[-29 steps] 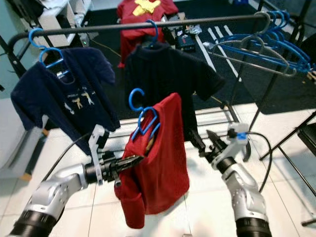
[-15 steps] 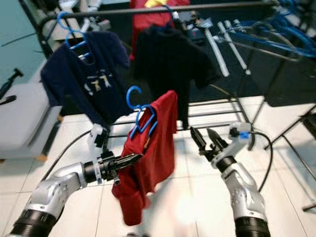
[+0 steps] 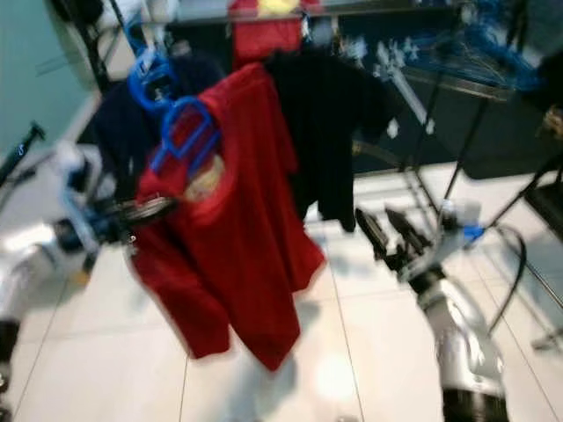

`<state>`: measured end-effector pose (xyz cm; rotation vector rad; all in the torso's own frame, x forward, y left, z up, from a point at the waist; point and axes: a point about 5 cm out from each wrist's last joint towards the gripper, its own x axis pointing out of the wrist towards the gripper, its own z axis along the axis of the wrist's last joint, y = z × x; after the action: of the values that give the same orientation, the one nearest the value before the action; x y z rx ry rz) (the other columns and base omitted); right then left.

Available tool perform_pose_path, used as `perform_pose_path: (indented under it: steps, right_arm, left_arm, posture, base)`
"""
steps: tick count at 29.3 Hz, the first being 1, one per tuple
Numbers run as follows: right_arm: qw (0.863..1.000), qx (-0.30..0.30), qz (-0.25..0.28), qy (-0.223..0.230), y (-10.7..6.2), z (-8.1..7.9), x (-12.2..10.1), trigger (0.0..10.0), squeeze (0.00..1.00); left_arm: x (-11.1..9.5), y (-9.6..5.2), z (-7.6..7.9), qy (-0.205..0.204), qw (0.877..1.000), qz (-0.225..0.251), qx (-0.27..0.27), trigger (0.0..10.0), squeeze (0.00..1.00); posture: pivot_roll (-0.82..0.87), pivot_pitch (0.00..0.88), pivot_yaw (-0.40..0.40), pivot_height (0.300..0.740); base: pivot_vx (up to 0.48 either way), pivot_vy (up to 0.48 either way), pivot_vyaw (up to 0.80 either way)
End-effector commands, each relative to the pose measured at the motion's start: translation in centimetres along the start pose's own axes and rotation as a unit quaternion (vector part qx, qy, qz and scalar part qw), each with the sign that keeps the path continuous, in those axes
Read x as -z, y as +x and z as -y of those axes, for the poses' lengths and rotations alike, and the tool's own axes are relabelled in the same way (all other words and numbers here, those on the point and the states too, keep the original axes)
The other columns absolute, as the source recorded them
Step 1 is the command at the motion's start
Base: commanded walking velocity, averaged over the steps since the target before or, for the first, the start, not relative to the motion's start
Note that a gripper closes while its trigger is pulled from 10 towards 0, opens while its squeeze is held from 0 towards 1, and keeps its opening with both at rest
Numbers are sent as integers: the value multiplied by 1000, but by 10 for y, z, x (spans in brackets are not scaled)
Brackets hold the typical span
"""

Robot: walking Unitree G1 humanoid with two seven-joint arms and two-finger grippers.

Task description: Hang hanger

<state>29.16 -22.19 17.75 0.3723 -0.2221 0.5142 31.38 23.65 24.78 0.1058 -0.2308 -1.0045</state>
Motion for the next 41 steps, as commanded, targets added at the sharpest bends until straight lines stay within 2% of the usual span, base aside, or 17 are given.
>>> perform_pose_path:
  steps: [1,4,5,8,10,11,12,14,18,20,22,24,26,30,32,36,41]
  right_arm:
    - [1000,-24,7,1,1,-7,-5,10000,0]
    - [999,-37,13,-8,3,-11,-12,10000,0]
    - [998,-54,15,-24,4,-15,-19,10000,0]
    - [998,-54,15,-24,4,-15,-19,10000,0]
    - [997,-67,16,-44,5,-17,-27,10000,0]
    - [994,-83,14,-72,2,-19,-39,10000,0]
    - [994,-83,14,-72,2,-19,-39,10000,0]
    - [988,-96,0,-120,-8,-19,-60,10000,0]
    - [984,-95,-22,-148,-17,-16,-68,10000,0]
    - [981,-85,-51,-165,-27,-10,-69,10000,0]
    - [981,-85,-51,-165,-27,-10,-69,10000,0]
    - [979,-86,-73,-171,-31,-9,-66,10000,0]
    - [971,-105,-121,-179,-37,-13,-56,10000,0]
    - [966,-116,-141,-181,-38,-15,-51,10000,0]
    - [955,-161,-183,-170,-39,-26,-40,10000,0]
    - [949,-176,-201,-166,-42,-28,-39,10000,0]
    - [951,-162,-195,-175,-45,-21,-48,10000,0]
  left_arm:
    - [-2,-6,4,11,999,-2,33,10000,0]
    - [-5,-10,6,20,998,-14,57,10000,0]
    - [-7,-15,8,25,996,-30,80,10000,0]
    - [-7,-15,8,25,996,-30,80,10000,0]
    - [-9,-18,9,28,994,-45,98,10000,0]
    - [-12,-23,8,38,990,-74,113,10000,0]
    - [-12,-23,8,38,990,-74,113,10000,0]
    - [-14,-33,3,57,983,-126,124,10000,0]
    - [-14,-41,-1,67,977,-160,127,10000,0]
    - [-6,-51,-3,83,962,-211,150,10000,0]
    - [-6,-51,-3,83,962,-211,150,10000,0]
    - [-9,-53,-2,82,960,-211,165,10000,0]
    - [-19,-49,2,77,960,-188,194,10000,0]
    - [-23,-46,4,76,960,-176,205,10000,0]
    - [-32,-38,13,75,956,-153,240,10000,0]
    - [-38,-35,19,74,952,-139,264,10000,0]
    - [-39,-35,22,75,947,-144,279,10000,0]
  posture:
    - [-40,148,60,740]
    - [-40,144,58,740]
    - [-38,143,56,740]
    - [-38,143,56,740]
    - [-39,142,54,740]
    - [-41,144,53,740]
    - [-41,144,53,740]
    - [-44,145,53,740]
    - [-51,147,54,740]
    - [-53,147,52,740]
    - [-53,147,52,740]
    - [-55,151,54,740]
    - [-54,149,54,740]
    - [-54,149,54,740]
    - [-52,148,53,740]
    - [-49,147,50,740]
    - [-50,148,50,740]
  base:
    - [0,0,0]
    - [0,0,0]
    - [0,0,0]
    - [0,0,0]
    - [0,0,0]
    - [0,0,0]
    - [0,0,0]
    - [0,0,0]
    - [0,0,0]
    - [0,0,0]
    - [0,0,0]
    - [0,0,0]
    - [0,0,0]
    - [0,0,0]
    - [0,0,0]
    - [0,0,0]
    - [0,0,0]
